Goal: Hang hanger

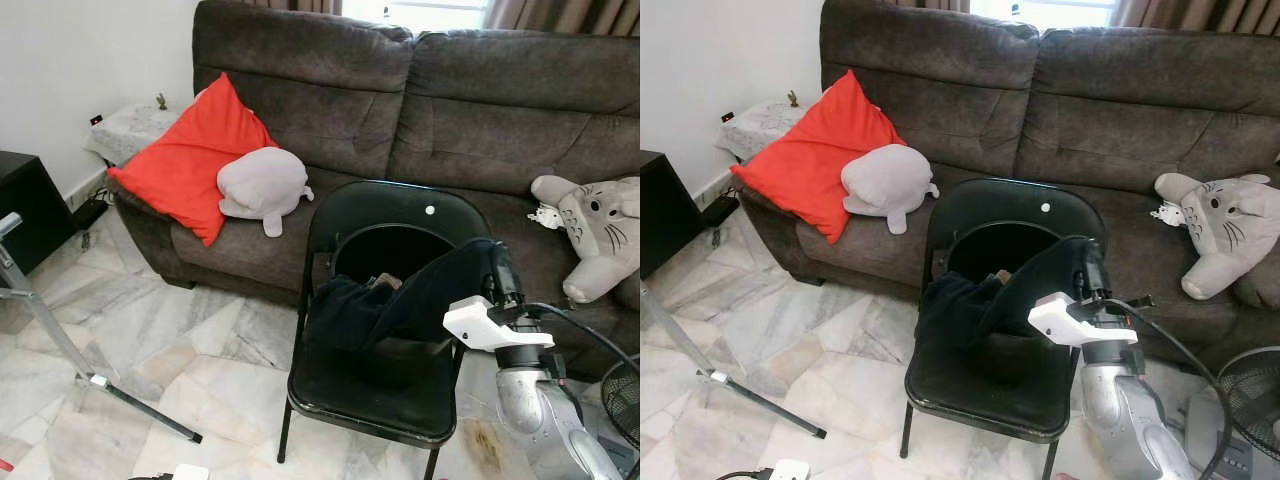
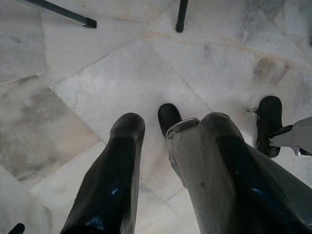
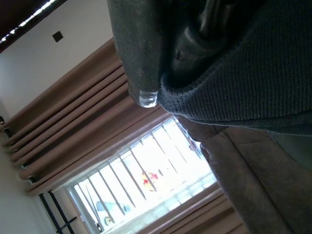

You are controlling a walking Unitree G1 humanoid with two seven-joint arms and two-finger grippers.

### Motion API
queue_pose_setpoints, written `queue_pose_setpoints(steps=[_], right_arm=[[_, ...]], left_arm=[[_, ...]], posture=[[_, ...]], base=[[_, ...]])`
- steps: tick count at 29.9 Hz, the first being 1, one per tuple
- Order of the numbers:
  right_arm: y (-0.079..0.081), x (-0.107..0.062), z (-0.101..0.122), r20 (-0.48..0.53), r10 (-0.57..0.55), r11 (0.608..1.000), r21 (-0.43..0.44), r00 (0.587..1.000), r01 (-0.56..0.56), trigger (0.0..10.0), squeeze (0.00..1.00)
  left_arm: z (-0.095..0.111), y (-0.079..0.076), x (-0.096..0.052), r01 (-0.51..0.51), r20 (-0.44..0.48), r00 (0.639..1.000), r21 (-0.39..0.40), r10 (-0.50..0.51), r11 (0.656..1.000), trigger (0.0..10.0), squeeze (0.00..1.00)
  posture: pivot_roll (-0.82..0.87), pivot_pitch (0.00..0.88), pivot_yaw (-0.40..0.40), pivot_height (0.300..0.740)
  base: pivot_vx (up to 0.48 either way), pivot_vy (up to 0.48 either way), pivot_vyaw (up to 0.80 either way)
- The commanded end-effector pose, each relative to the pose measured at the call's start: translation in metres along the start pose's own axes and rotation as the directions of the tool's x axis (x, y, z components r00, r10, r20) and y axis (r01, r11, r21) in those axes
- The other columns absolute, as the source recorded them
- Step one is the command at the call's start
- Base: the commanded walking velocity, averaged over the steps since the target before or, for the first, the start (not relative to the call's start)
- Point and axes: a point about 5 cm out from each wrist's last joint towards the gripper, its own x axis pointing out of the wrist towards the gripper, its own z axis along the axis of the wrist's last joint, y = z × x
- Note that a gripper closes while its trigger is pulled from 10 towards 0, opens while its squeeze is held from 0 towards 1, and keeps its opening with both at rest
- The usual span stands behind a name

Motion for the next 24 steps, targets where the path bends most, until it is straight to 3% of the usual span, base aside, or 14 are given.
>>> queue_pose_setpoints(steps=[1,3,8,14,18,21,22,24], right_arm=[[0.005,0.005,0.006,0.019,0.065,0.997,0.032,0.998,-0.066,0.0,0.0],[0.024,0.004,0.009,0.038,0.197,0.978,0.057,0.98,-0.198,0.0,0.0],[0.053,-0.003,0.007,0.028,0.366,0.929,0.051,0.93,-0.367,0.0,0.0],[0.069,-0.012,0.002,-0.009,0.461,0.886,0.055,0.888,-0.459,0.0,0.0],[0.074,-0.012,0.008,0.057,0.496,0.865,0.06,0.867,-0.498,0.0,0.0],[0.07,-0.011,0.015,0.129,0.468,0.879,0.034,0.874,-0.476,0.0,0.0],[0.066,-0.007,0.017,0.142,0.431,0.898,0.032,0.891,-0.44,0.0,0.0],[0.044,0.005,0.01,0.078,0.255,0.967,-0.015,0.964,-0.255,0.0,0.0]], left_arm=[[-0.005,0.001,-0.001,0.003,-0.029,1.0,0.015,-0.002,1.0,10.0,0.0],[-0.005,0.0,-0.001,0.004,-0.029,1.0,0.016,-0.004,1.0,10.0,0.0],[-0.006,0.0,-0.001,0.006,-0.032,0.999,0.016,-0.005,1.0,10.0,0.0],[-0.006,0.0,-0.001,0.003,-0.035,0.999,0.013,-0.003,1.0,10.0,0.0],[-0.007,0.0,-0.001,0.003,-0.039,0.999,0.013,-0.003,1.0,10.0,0.0],[-0.007,0.0,-0.001,0.004,-0.039,0.999,0.014,-0.003,1.0,10.0,0.0],[-0.007,0.0,-0.001,0.004,-0.038,0.999,0.014,-0.003,1.0,10.0,0.0],[-0.007,0.0,-0.001,0.004,-0.038,0.999,0.015,-0.004,1.0,10.0,0.0]], posture=[[0.02,0.035,0.012,0.74],[0.02,0.037,0.014,0.74],[0.03,0.041,0.008,0.74],[0.04,0.045,0.007,0.74],[0.04,0.049,0.008,0.74],[0.04,0.049,0.008,0.74],[0.03,0.049,0.008,0.74],[0.03,0.049,0.008,0.74]], base=[[0.0,0.0,0.0],[0.0,0.0,0.0],[0.0,0.0,0.0],[0.0,0.0,0.0],[0.0,0.0,0.0],[0.0,0.0,0.0],[0.0,0.0,0.0],[0.0,0.0,0.0]])
